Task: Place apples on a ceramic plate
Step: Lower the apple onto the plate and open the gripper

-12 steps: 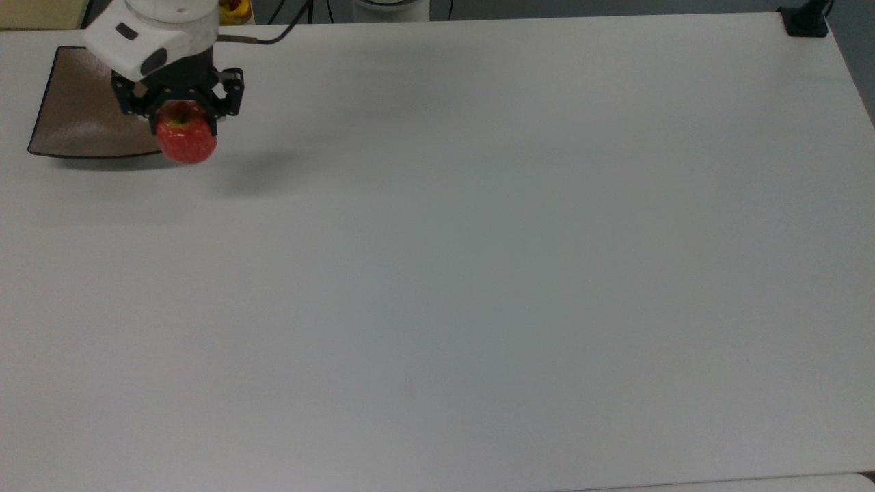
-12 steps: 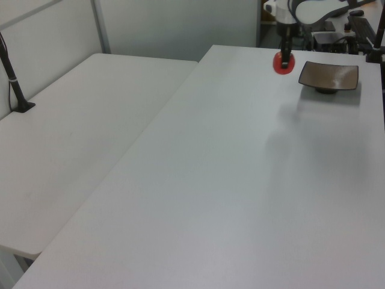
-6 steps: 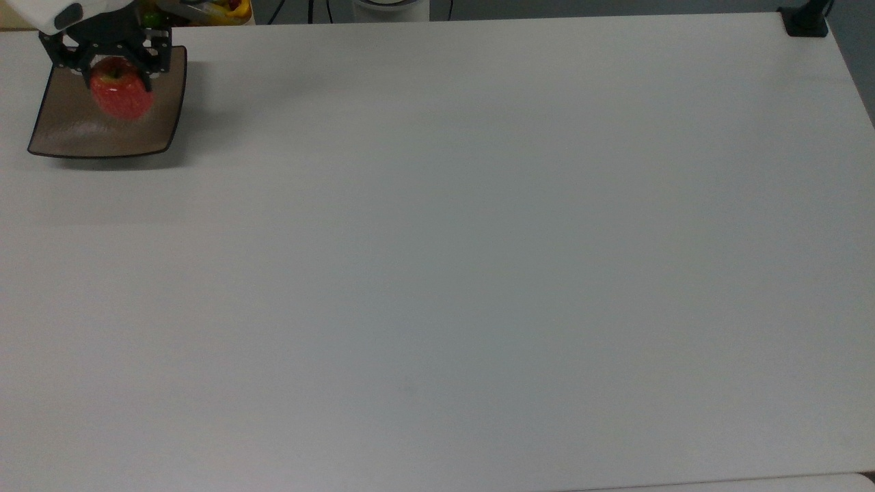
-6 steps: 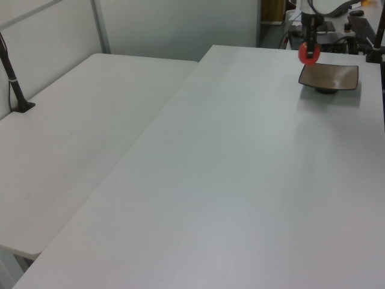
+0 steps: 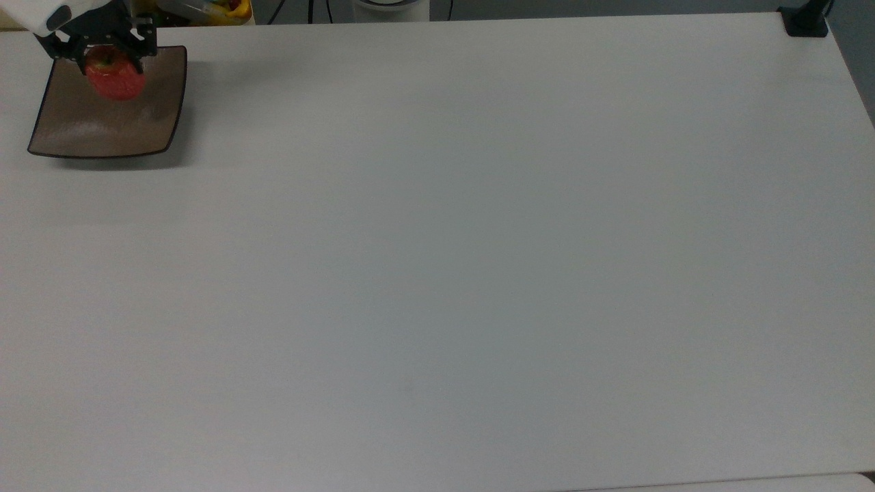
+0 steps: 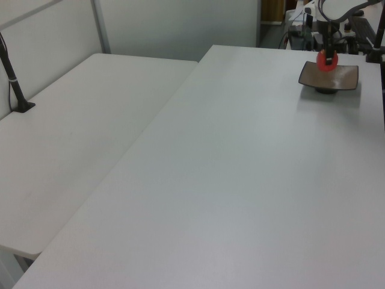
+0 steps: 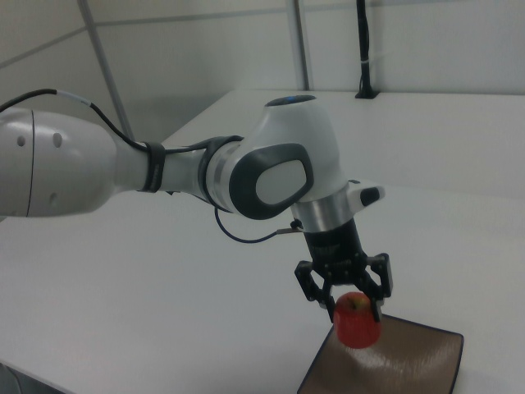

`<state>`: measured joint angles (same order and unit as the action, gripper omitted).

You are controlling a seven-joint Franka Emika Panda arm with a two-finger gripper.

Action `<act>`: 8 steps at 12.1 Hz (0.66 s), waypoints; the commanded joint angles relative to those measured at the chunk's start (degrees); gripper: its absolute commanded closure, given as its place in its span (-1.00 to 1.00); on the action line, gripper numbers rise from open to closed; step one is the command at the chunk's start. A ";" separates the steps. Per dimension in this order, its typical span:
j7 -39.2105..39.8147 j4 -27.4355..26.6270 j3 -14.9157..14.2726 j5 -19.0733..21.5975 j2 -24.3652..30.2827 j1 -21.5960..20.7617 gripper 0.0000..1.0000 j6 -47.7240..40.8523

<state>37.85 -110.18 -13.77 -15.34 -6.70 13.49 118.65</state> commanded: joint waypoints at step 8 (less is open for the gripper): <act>3.72 -0.74 -0.21 -0.22 -5.51 3.91 -0.15 5.36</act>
<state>40.58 -110.67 -13.80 -15.35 -11.40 17.10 121.43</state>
